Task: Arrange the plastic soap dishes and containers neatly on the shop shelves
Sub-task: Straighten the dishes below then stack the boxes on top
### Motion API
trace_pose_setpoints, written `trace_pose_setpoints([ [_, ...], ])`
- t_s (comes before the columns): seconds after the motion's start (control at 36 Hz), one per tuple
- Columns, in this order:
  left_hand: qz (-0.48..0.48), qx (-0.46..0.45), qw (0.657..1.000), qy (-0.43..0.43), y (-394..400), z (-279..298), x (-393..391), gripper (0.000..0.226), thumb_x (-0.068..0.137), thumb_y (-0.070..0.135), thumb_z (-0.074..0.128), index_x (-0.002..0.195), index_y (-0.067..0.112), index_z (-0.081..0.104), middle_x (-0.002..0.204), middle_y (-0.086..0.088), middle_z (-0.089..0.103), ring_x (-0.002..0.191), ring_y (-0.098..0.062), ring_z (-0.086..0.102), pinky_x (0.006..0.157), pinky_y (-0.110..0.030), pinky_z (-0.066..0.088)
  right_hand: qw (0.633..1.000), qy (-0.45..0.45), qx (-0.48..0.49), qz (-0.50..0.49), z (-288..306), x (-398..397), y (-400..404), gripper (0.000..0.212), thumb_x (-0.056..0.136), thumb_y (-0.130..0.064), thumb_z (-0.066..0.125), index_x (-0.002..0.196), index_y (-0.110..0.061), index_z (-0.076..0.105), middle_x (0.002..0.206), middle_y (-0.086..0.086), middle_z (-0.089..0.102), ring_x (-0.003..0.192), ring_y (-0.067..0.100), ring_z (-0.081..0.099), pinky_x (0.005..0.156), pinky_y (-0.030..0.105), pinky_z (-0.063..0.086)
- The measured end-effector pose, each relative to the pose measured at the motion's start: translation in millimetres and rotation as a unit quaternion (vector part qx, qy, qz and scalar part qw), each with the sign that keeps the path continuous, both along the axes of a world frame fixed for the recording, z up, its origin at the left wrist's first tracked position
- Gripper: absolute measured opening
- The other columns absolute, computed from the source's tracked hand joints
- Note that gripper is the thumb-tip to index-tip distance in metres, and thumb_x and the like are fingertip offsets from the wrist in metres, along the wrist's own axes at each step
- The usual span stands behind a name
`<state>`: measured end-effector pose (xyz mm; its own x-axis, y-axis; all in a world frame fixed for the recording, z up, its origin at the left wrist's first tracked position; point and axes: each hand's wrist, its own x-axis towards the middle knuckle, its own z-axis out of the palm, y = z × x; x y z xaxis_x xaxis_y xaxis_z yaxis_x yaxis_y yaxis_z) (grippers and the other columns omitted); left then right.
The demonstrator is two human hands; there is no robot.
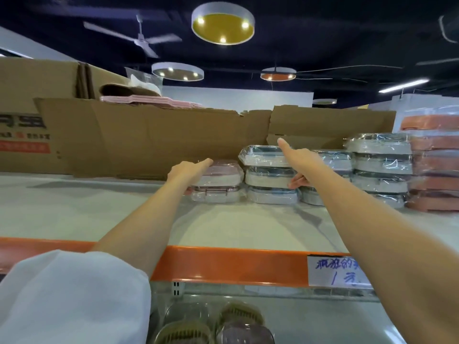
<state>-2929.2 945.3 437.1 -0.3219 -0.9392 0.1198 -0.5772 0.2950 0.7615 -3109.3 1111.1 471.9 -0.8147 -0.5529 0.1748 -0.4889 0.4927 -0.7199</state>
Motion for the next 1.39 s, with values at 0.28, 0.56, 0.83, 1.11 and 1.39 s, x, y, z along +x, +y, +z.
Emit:
trace_pose_setpoints([
  [0.28, -0.031, 0.075, 0.982, 0.169, -1, 2, -1, 0.071, 0.079, 0.048, 0.071, 0.130, 0.004, 0.049, 0.116, -0.006, 0.045, 0.097, -0.027, 0.060, 0.071, -0.039, 0.060, 0.989, -0.126, -0.066, 0.033, 8, -5, 2, 0.046, 0.089, -0.052, 0.051, 0.112, -0.013, 0.044, 0.084, 0.015, 0.069, 0.046, 0.015, 0.061, 0.043, 0.020, 0.044],
  [0.56, -0.060, 0.099, 0.965, 0.236, 13, 6, 12, 0.077, 0.082, 0.034, 0.074, 0.139, -0.001, 0.036, 0.142, -0.013, 0.035, 0.097, -0.030, 0.055, 0.079, -0.044, 0.058, 0.964, -0.209, -0.118, 0.113, 8, 10, 12, 0.038, 0.087, -0.029, 0.052, 0.115, -0.009, 0.037, 0.107, 0.022, 0.064, 0.047, 0.022, 0.066, 0.041, 0.021, 0.052],
  [0.83, -0.046, 0.086, 0.958, 0.268, 35, 0, 31, 0.077, 0.083, 0.028, 0.074, 0.140, -0.003, 0.032, 0.139, -0.014, 0.035, 0.114, -0.030, 0.052, 0.075, -0.043, 0.059, 0.949, -0.235, -0.143, 0.155, 0, 26, 36, 0.044, 0.083, -0.036, 0.055, 0.118, -0.012, 0.043, 0.105, 0.020, 0.063, 0.059, 0.028, 0.071, 0.048, 0.026, 0.056],
  [1.11, -0.046, 0.062, 0.954, 0.289, 77, -14, 57, 0.070, 0.085, 0.025, 0.071, 0.139, -0.001, 0.033, 0.123, -0.007, 0.034, 0.104, -0.031, 0.058, 0.058, -0.036, 0.058, 0.897, -0.296, -0.267, 0.192, -35, 47, 64, 0.035, 0.086, -0.019, 0.055, 0.118, -0.009, 0.046, 0.121, 0.023, 0.056, 0.072, 0.028, 0.066, 0.048, 0.027, 0.056],
  [1.39, -0.054, 0.061, 0.939, 0.333, 123, -17, 95, 0.050, 0.082, 0.030, 0.075, 0.107, 0.005, 0.039, 0.109, -0.007, 0.046, 0.099, -0.033, 0.064, 0.069, -0.039, 0.059, 0.891, -0.293, -0.285, 0.198, -43, 85, 105, 0.020, 0.091, -0.021, 0.053, 0.107, -0.010, 0.047, 0.099, 0.017, 0.057, 0.074, 0.025, 0.062, 0.058, 0.026, 0.057],
])
